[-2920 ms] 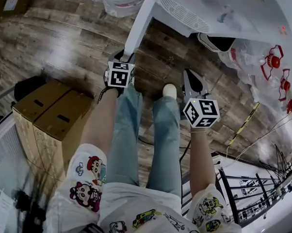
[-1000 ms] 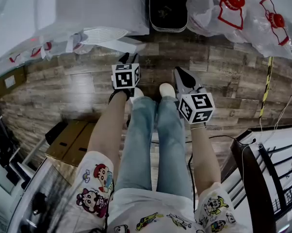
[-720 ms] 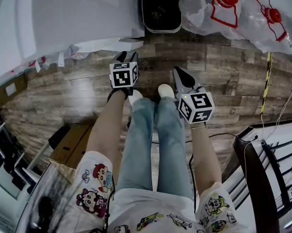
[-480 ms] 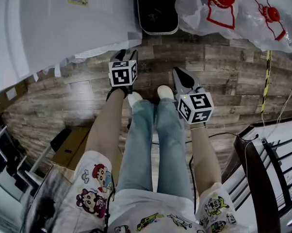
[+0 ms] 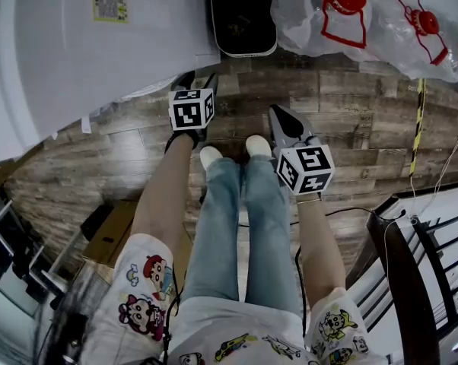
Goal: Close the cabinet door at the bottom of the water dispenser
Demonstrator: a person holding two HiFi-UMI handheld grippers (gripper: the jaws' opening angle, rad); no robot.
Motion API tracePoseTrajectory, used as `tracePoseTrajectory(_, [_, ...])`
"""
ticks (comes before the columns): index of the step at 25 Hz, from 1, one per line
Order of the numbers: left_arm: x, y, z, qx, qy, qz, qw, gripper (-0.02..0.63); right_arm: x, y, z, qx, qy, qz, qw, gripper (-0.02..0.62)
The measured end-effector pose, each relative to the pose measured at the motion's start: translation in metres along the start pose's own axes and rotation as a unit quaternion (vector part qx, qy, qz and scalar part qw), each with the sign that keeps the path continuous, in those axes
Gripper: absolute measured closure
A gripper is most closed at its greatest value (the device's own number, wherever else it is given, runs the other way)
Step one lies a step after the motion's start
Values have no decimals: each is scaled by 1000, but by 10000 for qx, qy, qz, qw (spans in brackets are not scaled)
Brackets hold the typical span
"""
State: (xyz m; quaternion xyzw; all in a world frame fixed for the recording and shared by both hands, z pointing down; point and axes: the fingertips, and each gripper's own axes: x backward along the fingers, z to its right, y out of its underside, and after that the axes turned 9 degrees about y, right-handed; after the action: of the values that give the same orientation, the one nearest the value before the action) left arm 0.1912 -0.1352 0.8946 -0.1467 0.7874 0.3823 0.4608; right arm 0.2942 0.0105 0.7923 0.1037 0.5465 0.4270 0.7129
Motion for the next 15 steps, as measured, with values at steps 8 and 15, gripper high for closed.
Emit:
tracePoseTrajectory(8, [8,-2,13,27,50,60,10000,365,12,-4,-2,119,9,5,9999,584])
tracePoseTrajectory(15, [38,-6,33,83,167,282,9994,365,35,-27,-7,392,45,172,9991,583])
